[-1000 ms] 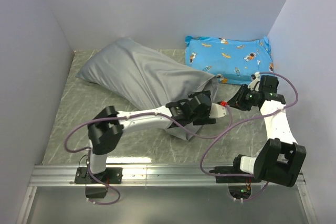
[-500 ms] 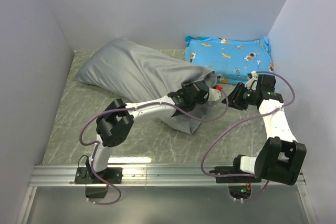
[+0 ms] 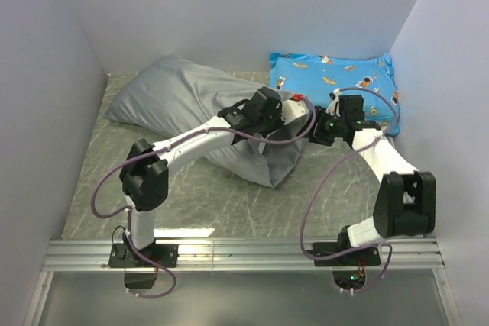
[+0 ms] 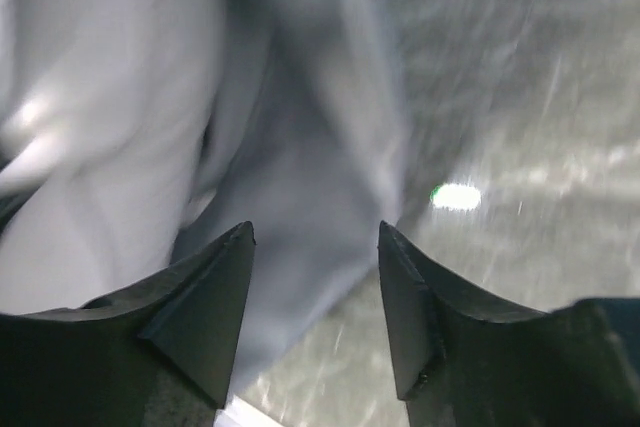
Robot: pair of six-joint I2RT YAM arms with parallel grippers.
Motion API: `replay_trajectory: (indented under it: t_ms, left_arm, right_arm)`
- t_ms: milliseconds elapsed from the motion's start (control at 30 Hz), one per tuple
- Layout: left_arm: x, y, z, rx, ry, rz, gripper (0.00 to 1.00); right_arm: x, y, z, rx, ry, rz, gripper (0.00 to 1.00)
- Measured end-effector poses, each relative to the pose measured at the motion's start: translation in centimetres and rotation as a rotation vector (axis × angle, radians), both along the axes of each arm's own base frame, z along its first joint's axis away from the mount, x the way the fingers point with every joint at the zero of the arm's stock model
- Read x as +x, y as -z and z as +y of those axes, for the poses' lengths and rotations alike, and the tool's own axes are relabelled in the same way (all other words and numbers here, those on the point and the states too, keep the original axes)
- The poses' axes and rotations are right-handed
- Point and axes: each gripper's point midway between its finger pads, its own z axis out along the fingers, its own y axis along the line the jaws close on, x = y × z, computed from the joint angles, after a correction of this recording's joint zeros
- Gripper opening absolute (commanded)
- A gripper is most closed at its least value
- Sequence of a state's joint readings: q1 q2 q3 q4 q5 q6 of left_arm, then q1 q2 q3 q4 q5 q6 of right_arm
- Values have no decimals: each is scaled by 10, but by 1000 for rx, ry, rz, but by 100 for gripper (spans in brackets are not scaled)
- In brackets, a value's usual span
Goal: Put the pillow into the pillowcase
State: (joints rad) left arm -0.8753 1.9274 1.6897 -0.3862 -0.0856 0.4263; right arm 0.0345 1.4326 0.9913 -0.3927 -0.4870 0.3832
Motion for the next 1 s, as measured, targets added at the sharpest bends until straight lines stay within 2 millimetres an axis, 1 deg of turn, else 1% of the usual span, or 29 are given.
replay_trajectory:
  t_ms: [100, 167, 233, 300, 367, 467, 500, 533, 567, 600, 633, 667, 700, 800, 900, 967, 1000]
  left_arm:
    - [-7, -10, 4, -44, 11, 53, 0]
    - [-8, -14, 4, -69, 11, 85, 0]
    - [-8, -14, 6, -85, 10, 113, 0]
    - [-9, -15, 6, -97, 9, 134, 0]
    - [-10, -15, 6, -106, 10, 150, 0]
    - [-12, -14, 6, -118, 8, 172, 0]
    - [-12, -13, 7, -123, 5, 179, 0]
    - [-12, -14, 7, -129, 3, 184, 0]
    - [-11, -14, 7, -140, 0, 194, 0]
    - [-11, -15, 7, -151, -3, 205, 0]
    - [-10, -16, 7, -164, -4, 213, 0]
    - [-9, -18, 7, -178, -8, 224, 0]
    - [-8, -19, 8, -190, -9, 233, 0]
    - [-8, -20, 8, -222, -14, 268, 0]
    - [-9, -22, 11, -246, -20, 311, 0]
    - [-8, -26, 12, -264, -22, 327, 0]
    - [-8, -28, 12, -273, -22, 336, 0]
  right_arm:
    - [22, 17, 2, -11, 35, 11, 63]
    - [34, 27, 6, -12, 49, 18, 62]
    - [46, 32, 12, -11, 56, 12, 62]
    - [52, 35, 23, -9, 44, 5, 64]
    - [56, 33, 40, -11, 19, -11, 70]
    - [63, 30, 57, -24, -5, -35, 72]
    - [66, 30, 60, -38, 0, -41, 75]
    - [69, 30, 61, -47, 13, -45, 82]
    - [71, 30, 59, -54, 31, -46, 89]
    - [73, 31, 57, -59, 50, -49, 93]
    - [74, 31, 56, -59, 62, -52, 93]
    - [77, 31, 54, -64, 77, -56, 91]
    - [80, 31, 52, -68, 95, -61, 83]
    - [90, 35, 45, -92, 154, -62, 70]
    - [95, 46, 33, -123, 205, -47, 68]
    - [97, 48, 18, -141, 237, -39, 68]
    - [98, 48, 10, -148, 248, -41, 70]
